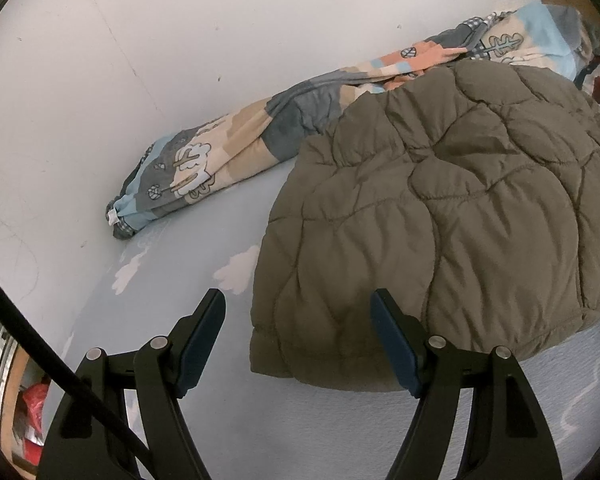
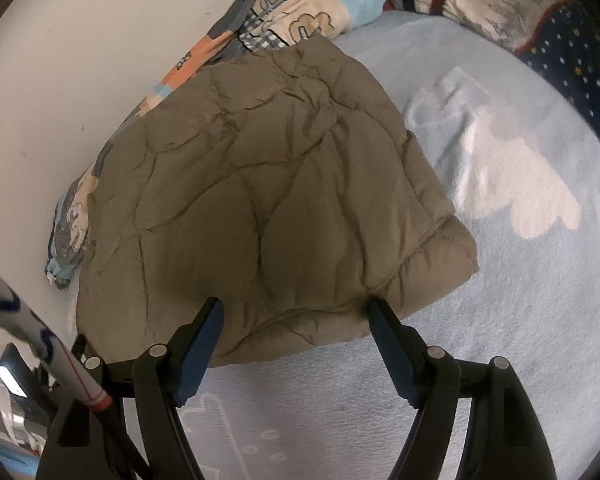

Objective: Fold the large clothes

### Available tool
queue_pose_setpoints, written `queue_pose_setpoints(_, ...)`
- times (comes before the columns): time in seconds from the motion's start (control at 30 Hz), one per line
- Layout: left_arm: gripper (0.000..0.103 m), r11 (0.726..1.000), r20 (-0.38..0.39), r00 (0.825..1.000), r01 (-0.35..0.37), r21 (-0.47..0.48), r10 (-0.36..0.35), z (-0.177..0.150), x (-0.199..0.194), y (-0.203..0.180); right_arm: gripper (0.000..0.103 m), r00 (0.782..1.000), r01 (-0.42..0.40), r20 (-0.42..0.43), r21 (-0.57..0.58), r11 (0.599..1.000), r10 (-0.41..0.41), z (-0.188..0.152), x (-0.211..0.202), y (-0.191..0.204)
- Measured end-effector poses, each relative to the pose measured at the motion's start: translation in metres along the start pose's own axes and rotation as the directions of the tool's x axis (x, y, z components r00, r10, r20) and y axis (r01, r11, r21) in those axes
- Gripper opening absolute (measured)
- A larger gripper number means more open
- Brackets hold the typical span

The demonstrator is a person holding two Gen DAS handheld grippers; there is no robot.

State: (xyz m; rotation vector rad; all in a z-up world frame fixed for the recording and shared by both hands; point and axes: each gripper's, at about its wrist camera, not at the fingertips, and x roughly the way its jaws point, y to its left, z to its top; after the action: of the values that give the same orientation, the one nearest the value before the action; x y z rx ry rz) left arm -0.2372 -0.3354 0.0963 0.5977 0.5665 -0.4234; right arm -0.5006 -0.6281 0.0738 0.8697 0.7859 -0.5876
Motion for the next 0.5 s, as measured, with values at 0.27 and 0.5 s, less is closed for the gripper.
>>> queue_pose_setpoints(0.27, 0.074, 1.000, 0.000, 1.000, -0.001, 0.006, 0.001, 0.0019, -0.0023, -0.0006, 0.079, 1.000, 0.005, 0.000, -0.008, 1.000, -0.005, -0.0009, -0.0019, -0.0003)
queue_pose_setpoints(0.5, 0.074, 1.000, -0.002, 1.000, 0.001, 0.010, -0.001, 0.0018, -0.0030, -0.0016, 0.079, 1.000, 0.007, 0.000, -0.011, 1.000, -0.007, 0.0005, -0.0019, -0.0009)
